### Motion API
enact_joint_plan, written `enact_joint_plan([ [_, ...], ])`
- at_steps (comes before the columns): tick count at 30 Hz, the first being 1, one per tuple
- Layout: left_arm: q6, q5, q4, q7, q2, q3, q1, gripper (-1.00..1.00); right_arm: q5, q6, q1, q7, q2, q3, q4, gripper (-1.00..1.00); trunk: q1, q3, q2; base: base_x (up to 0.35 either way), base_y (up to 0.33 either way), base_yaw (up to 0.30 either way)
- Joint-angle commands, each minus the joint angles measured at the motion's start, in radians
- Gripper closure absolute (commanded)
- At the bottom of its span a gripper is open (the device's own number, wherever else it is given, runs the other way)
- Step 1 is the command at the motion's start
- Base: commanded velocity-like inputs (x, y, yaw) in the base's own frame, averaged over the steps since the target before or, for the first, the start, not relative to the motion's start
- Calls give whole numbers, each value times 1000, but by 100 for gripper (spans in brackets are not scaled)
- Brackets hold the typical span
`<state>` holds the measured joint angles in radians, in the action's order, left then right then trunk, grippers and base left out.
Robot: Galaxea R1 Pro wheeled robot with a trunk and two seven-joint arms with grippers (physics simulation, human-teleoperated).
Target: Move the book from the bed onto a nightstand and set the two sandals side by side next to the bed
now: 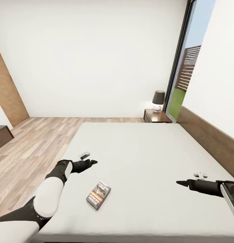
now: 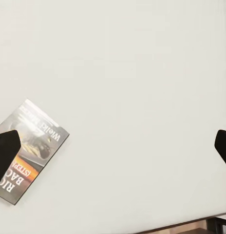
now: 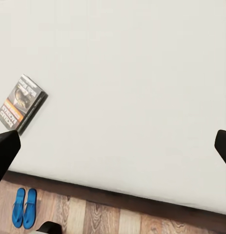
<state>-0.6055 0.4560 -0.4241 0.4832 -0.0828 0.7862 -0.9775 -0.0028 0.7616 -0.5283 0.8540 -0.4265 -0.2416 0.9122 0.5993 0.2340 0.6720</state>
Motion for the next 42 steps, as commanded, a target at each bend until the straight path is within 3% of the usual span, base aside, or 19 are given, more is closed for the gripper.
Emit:
enact_joint_plan([
  [1,-5,10,-3,8,-1,8,-1,-100,0,7,-1,3,0,-2,1,-100,0,2,1,29,0,0],
  [21,22,9,-4,7,2,8,-1,-100,0,7,-1,3,0,-1,1,-100,0,2,1,41,8,0],
  [42,24,9,-4,8,2,8,-1,-100,2,7,-1,2,0,-1,0,-100,0,33,1,0,0,0],
])
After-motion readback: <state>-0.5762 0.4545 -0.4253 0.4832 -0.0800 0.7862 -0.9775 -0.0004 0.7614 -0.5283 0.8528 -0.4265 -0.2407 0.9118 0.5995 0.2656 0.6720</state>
